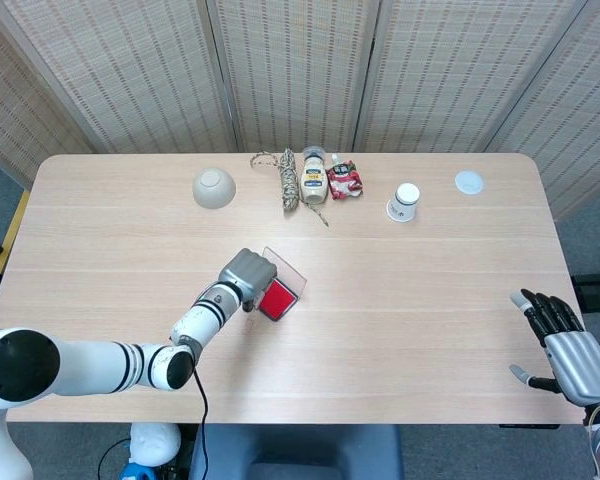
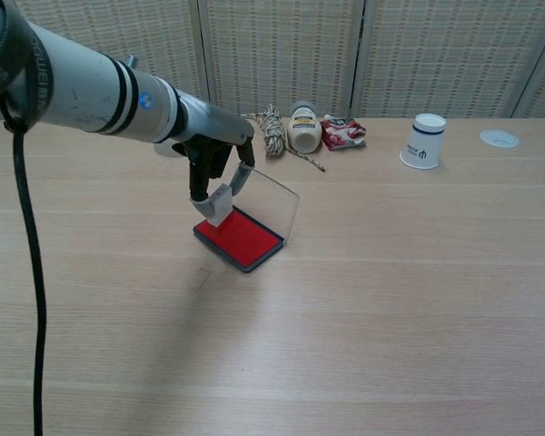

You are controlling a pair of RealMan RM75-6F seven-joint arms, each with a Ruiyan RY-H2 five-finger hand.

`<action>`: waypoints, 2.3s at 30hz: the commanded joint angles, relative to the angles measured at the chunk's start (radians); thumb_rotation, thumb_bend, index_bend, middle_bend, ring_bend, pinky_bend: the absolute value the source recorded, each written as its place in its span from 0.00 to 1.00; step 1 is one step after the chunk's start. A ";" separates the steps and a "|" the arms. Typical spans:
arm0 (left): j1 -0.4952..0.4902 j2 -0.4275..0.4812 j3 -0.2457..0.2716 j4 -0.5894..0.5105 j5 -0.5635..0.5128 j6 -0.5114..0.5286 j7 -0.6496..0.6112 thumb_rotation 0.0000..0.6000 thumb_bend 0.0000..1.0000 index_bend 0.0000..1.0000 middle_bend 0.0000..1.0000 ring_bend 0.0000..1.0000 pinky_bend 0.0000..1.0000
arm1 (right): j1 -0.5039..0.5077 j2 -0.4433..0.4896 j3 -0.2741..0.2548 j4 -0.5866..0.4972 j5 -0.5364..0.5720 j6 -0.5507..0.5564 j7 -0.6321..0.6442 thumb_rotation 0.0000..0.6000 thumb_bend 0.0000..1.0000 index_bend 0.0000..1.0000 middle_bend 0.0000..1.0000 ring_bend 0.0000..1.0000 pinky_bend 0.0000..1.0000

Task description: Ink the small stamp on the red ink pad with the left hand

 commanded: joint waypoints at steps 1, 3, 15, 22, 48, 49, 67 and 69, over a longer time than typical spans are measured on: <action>0.029 0.020 0.007 -0.036 0.010 0.028 -0.011 1.00 0.50 0.83 1.00 0.98 0.90 | -0.001 -0.001 -0.004 -0.002 -0.008 0.002 -0.004 1.00 0.19 0.00 0.00 0.00 0.00; 0.048 0.023 0.010 -0.050 0.021 0.038 -0.019 1.00 0.50 0.83 1.00 0.98 0.90 | -0.001 -0.002 -0.007 -0.004 -0.014 0.003 -0.008 1.00 0.19 0.00 0.00 0.00 0.00; 0.137 -0.020 0.019 -0.022 0.079 0.069 -0.023 1.00 0.50 0.82 1.00 0.98 0.90 | -0.003 -0.007 -0.015 -0.008 -0.028 0.007 -0.024 1.00 0.19 0.00 0.00 0.00 0.00; 0.178 -0.048 0.005 0.030 0.115 0.042 -0.038 1.00 0.50 0.79 1.00 0.98 0.90 | 0.000 -0.006 -0.013 -0.005 -0.022 0.000 -0.021 1.00 0.19 0.00 0.00 0.00 0.00; 0.247 -0.080 -0.022 0.096 0.160 -0.002 -0.040 1.00 0.42 0.62 1.00 0.97 0.90 | 0.003 -0.014 -0.011 -0.001 -0.015 -0.005 -0.033 1.00 0.19 0.00 0.00 0.00 0.00; 0.249 -0.082 -0.023 0.098 0.161 -0.004 -0.040 1.00 0.42 0.62 1.00 0.97 0.90 | 0.004 -0.014 -0.011 -0.001 -0.015 -0.005 -0.033 1.00 0.19 0.00 0.00 0.00 0.00; 0.265 -0.080 -0.038 0.092 0.180 0.002 -0.027 0.88 0.27 0.42 1.00 0.93 0.90 | 0.005 -0.015 -0.010 -0.002 -0.012 -0.007 -0.036 1.00 0.19 0.00 0.00 0.00 0.00; 0.264 -0.077 -0.038 0.086 0.174 0.001 -0.023 0.84 0.26 0.42 1.00 0.93 0.90 | 0.004 -0.014 -0.010 -0.002 -0.013 -0.005 -0.036 1.00 0.19 0.00 0.00 0.00 0.00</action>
